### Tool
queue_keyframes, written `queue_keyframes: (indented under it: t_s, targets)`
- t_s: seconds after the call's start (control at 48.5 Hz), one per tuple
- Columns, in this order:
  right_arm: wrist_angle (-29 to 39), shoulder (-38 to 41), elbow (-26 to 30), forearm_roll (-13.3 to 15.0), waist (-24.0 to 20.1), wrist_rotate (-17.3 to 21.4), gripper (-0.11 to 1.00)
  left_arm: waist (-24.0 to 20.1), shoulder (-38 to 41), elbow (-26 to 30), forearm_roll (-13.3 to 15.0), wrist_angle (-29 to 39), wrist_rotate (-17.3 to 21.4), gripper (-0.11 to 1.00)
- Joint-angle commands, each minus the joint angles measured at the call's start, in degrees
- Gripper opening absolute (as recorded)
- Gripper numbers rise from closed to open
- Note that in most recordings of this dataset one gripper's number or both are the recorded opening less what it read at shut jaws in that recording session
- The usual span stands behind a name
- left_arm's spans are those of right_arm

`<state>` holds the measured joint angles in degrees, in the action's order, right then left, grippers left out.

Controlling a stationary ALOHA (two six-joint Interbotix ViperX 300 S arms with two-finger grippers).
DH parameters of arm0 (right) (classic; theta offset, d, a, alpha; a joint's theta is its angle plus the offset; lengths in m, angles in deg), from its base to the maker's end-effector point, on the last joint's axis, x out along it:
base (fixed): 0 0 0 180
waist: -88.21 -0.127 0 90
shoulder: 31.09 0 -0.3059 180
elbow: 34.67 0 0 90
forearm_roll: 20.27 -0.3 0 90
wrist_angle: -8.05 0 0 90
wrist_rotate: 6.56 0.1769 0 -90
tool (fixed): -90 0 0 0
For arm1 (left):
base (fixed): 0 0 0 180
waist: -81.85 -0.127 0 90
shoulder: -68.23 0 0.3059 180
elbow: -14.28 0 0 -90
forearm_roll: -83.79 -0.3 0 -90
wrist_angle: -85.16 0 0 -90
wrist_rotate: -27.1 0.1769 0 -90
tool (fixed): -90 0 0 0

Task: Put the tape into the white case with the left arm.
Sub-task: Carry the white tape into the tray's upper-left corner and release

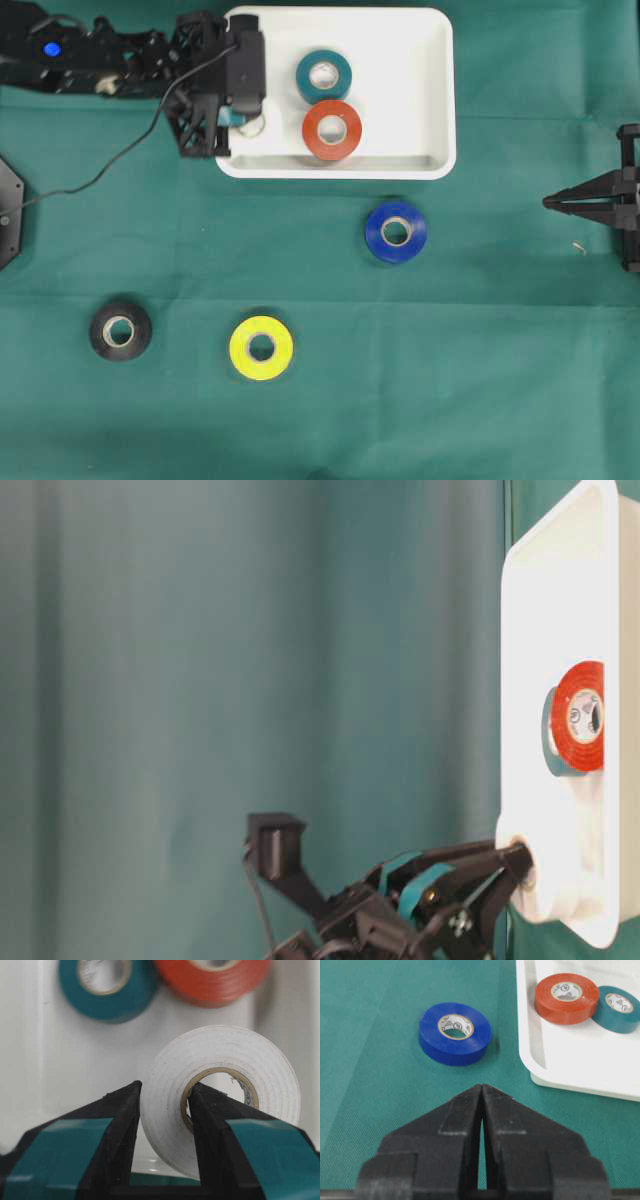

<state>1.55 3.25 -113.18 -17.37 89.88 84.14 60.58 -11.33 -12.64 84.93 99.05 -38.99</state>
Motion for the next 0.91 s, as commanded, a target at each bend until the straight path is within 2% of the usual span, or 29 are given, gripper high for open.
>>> queue_keyframes:
  t_s: [0.0, 0.289, 0.413, 0.888]
  targets:
    - [-0.5, 0.3, 0.5, 0.1, 0.1, 0.0, -0.09, -1.5, 0.7, 2.6, -0.1, -0.6, 0.6, 0.28]
    - [-0.9, 0.3, 0.4, 0.1, 0.1, 0.0, -0.09, -6.6, 5.6, 6.9, 0.0, -0.9, 3.9, 0.28]
    - [-0.9, 0.3, 0.4, 0.1, 0.1, 0.0, -0.09, -7.9, 6.7, 8.1, 0.0, -1.2, 4.0, 0.28]
    - [-0.9, 0.3, 0.4, 0.1, 0.1, 0.0, -0.09, -8.3, 7.3, 7.6, 0.1, -1.2, 3.6, 0.30]
